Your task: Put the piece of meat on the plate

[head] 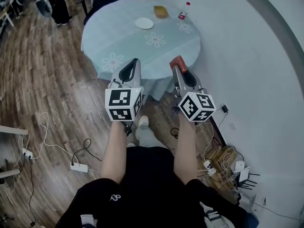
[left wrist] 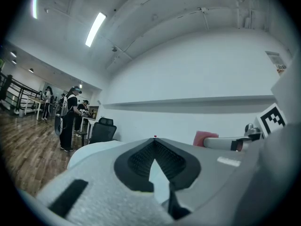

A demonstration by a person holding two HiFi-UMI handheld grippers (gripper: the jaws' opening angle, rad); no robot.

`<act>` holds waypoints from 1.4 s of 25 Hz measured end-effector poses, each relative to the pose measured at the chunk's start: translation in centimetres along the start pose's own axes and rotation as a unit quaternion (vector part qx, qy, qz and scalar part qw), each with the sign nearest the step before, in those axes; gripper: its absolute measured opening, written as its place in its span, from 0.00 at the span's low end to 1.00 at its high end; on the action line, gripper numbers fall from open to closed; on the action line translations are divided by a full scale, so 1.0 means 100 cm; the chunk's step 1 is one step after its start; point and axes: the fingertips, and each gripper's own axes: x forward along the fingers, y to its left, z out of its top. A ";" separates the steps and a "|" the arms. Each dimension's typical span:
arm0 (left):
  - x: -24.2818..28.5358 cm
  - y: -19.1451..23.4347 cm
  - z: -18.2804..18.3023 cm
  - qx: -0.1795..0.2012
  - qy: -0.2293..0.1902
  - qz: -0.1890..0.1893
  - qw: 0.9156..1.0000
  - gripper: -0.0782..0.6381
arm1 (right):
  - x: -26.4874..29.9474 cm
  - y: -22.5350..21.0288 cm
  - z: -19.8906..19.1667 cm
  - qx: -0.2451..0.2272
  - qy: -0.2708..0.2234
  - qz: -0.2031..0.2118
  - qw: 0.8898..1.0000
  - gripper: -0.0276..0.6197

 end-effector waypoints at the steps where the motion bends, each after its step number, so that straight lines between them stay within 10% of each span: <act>1: 0.007 0.001 -0.002 0.000 0.002 -0.001 1.000 0.10 | 0.005 -0.005 -0.001 0.000 0.001 -0.001 1.000 0.20; 24: 0.341 0.130 -0.081 -0.030 0.103 0.059 0.992 0.10 | 0.340 -0.206 -0.057 0.070 0.082 0.031 0.994 0.20; 35: 0.405 0.166 -0.130 -0.049 0.170 0.073 0.982 0.10 | 0.407 -0.240 -0.114 0.115 0.139 0.038 0.983 0.20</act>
